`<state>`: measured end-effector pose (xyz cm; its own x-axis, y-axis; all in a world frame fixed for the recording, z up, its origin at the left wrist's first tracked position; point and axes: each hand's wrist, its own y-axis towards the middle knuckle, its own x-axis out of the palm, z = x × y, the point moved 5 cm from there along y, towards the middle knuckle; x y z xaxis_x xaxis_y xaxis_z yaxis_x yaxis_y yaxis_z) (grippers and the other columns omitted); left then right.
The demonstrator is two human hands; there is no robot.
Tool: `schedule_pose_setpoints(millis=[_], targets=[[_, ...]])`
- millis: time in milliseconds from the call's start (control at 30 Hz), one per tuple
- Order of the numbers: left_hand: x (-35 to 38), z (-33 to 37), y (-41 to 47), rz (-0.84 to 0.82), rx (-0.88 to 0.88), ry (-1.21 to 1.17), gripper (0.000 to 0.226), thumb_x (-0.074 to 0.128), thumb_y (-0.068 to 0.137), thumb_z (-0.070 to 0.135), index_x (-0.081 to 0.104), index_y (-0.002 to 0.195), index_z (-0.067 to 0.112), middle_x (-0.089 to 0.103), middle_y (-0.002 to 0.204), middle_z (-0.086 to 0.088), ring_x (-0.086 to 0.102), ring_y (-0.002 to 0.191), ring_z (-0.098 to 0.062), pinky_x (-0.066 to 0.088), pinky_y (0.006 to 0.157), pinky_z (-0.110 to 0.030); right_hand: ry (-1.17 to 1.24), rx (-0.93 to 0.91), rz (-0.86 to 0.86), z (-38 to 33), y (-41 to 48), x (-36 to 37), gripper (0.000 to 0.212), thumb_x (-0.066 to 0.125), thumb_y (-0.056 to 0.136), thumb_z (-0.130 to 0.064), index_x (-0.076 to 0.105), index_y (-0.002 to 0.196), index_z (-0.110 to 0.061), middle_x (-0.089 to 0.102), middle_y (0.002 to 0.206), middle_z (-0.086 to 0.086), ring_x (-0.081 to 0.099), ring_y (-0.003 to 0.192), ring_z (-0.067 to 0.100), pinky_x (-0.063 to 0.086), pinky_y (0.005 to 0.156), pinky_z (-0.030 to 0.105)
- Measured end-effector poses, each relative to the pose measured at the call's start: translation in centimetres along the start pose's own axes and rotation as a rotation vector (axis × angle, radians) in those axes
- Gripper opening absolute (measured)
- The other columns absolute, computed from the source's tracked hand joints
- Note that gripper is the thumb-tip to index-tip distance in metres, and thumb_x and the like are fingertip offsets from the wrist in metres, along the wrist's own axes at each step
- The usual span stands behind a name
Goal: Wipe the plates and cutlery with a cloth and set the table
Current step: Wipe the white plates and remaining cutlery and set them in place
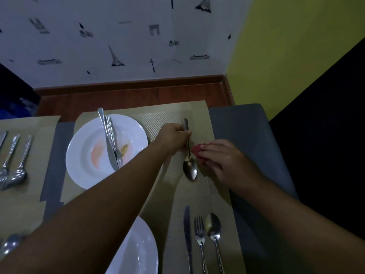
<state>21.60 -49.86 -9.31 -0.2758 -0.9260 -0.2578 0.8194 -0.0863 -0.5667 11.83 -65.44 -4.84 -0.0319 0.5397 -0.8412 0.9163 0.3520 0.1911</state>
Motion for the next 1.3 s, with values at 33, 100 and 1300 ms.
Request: schedule_pose_setpoints(millis=[33, 100, 1300], targets=[[-0.2, 0.1, 0.2, 0.045, 0.042, 0.028, 0.026, 0.068, 0.094, 0.015, 0.07, 0.117, 0.004, 0.073, 0.099, -0.014, 0.073, 0.086, -0.026, 0.063, 0.081, -0.044, -0.002, -0.003, -0.003, 0.0, 0.0, 0.0, 0.034, 0.073, 0.083, -0.007, 0.07, 0.116, -0.011, 0.067, 0.12, 0.002, 0.053, 0.116, 0.018, 0.046, 0.097, 0.028], [-0.2, 0.3, 0.6, 0.089, 0.088, 0.086, 0.031, 0.076, 0.088, 0.015, 0.072, 0.116, 0.005, 0.074, 0.099, -0.013, 0.074, 0.083, -0.024, 0.063, 0.08, -0.044, -0.004, -0.001, -0.015, -0.1, 0.0, 0.2, 0.034, 0.073, 0.082, -0.006, 0.07, 0.116, -0.011, 0.067, 0.121, 0.002, 0.053, 0.116, 0.018, 0.047, 0.097, 0.03], [-22.8, -6.6, -0.8, 0.461, -0.006, 0.132, 0.013, 0.078, 0.083, 0.024, 0.081, 0.083, 0.011, 0.076, 0.077, -0.005, 0.073, 0.075, -0.022, 0.061, 0.08, -0.036, -0.051, -0.216, 0.007, -15.2, 10.9, 7.5, 0.036, 0.074, 0.08, -0.002, 0.072, 0.115, -0.01, 0.069, 0.119, 0.0, 0.055, 0.11, 0.017, 0.041, 0.101, 0.022]])
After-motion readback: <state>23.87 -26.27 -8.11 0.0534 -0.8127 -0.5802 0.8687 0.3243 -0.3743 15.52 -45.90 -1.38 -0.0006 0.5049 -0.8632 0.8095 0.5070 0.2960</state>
